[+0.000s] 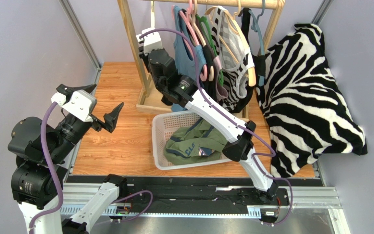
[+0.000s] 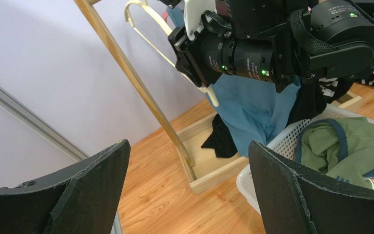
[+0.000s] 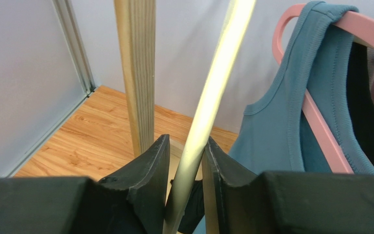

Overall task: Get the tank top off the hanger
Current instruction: Place the hanger at the clothesline, then pick up the hanger from the clothesline.

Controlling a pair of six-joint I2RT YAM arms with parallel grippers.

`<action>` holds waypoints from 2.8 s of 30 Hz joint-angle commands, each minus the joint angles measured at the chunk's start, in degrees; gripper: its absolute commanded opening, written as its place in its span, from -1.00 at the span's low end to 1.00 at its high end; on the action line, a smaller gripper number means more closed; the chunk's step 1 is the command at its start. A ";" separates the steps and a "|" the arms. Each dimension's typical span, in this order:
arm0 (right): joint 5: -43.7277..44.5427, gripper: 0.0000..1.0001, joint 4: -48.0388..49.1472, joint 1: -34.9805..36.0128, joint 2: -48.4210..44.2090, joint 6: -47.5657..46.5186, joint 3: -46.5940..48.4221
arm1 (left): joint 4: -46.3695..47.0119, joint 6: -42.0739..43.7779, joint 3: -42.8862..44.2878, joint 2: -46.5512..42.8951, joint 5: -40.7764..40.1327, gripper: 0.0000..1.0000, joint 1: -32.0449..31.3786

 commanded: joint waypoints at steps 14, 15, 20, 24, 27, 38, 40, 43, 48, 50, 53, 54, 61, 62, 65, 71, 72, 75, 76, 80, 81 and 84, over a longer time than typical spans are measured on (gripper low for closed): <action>-7.98 0.35 -14.47 3.92 -19.65 0.12 -13.75 | 1.47 -4.08 0.62 1.31 3.87 0.98 0.14; -8.16 0.35 -15.09 3.92 -20.62 0.03 -13.49 | 1.47 -4.16 0.62 1.22 3.96 0.98 0.14; -10.00 0.36 -16.59 1.90 -26.95 2.58 -15.86 | 1.03 -3.64 0.53 0.70 4.04 0.98 0.14; -11.58 0.36 -17.99 -1.44 -29.95 5.47 -17.44 | 0.77 -3.99 0.70 0.61 4.40 0.98 0.14; -13.69 0.36 -20.28 -4.25 -30.65 8.03 -18.06 | 0.68 -4.60 0.62 0.52 4.92 0.98 0.14; -17.92 0.35 -22.30 -9.71 -34.70 13.92 -24.12 | 1.03 -5.30 -0.26 0.43 5.45 0.98 0.14; -17.56 0.35 -22.30 -9.80 -35.05 13.92 -24.56 | 1.12 -5.48 -0.44 0.34 5.63 0.98 0.13; -17.39 0.34 -22.30 -9.71 -35.58 13.83 -25.35 | 1.12 -5.40 -0.87 0.08 5.54 0.98 0.14; -15.72 0.33 -22.13 -9.80 -36.98 12.78 -27.20 | 1.12 -5.39 -1.40 -0.18 5.71 0.98 0.14; -13.62 0.33 -21.60 -9.80 -37.86 11.29 -28.25 | 1.12 -5.13 -1.67 -0.36 5.63 0.98 0.14; -12.47 0.34 -20.99 -10.23 -38.74 10.06 -28.69 | 1.30 -5.30 -2.19 -0.27 5.54 0.98 0.14; -12.55 0.34 -20.99 -10.76 -38.83 10.14 -28.69 | 1.38 -5.31 -2.46 -0.18 5.45 0.98 0.14; -13.52 0.32 -20.81 -12.17 -37.69 9.17 -28.17 | 3.14 -7.50 -5.44 0.52 3.96 0.98 0.14; -13.69 0.32 -20.81 -12.26 -37.42 9.00 -27.12 | 2.88 -7.85 -5.71 1.39 3.61 0.98 0.14; -15.36 0.33 -20.98 -13.22 -36.81 9.26 -25.88 | 2.35 -8.73 -6.33 3.50 3.34 0.98 0.14; -17.82 0.32 -21.34 -14.89 -35.58 10.23 -25.44 | 3.58 -8.82 -7.56 4.21 4.04 0.98 0.14; -18.00 0.32 -21.34 -14.98 -35.40 10.40 -26.05 | 3.67 -8.65 -7.47 4.04 4.05 0.98 0.14; -19.23 0.29 -21.51 -15.42 -34.35 11.37 -27.11 | 3.76 -8.65 -7.47 3.77 4.05 0.98 0.14; -20.10 0.28 -21.60 -15.42 -34.08 11.89 -27.81 | 3.67 -8.47 -7.47 3.60 4.05 0.98 0.14; -21.69 0.13 -21.60 -15.33 -32.42 13.39 -29.39 | 3.58 -8.29 -7.47 2.98 3.78 0.98 0.14; -21.69 0.08 -21.60 -15.33 -31.89 13.65 -29.48 | 3.58 -8.03 -7.47 2.72 3.87 0.98 0.14; -21.43 -0.20 -21.16 -15.25 -31.18 13.92 -29.40 | 3.49 -7.59 -7.82 2.10 3.96 0.98 0.14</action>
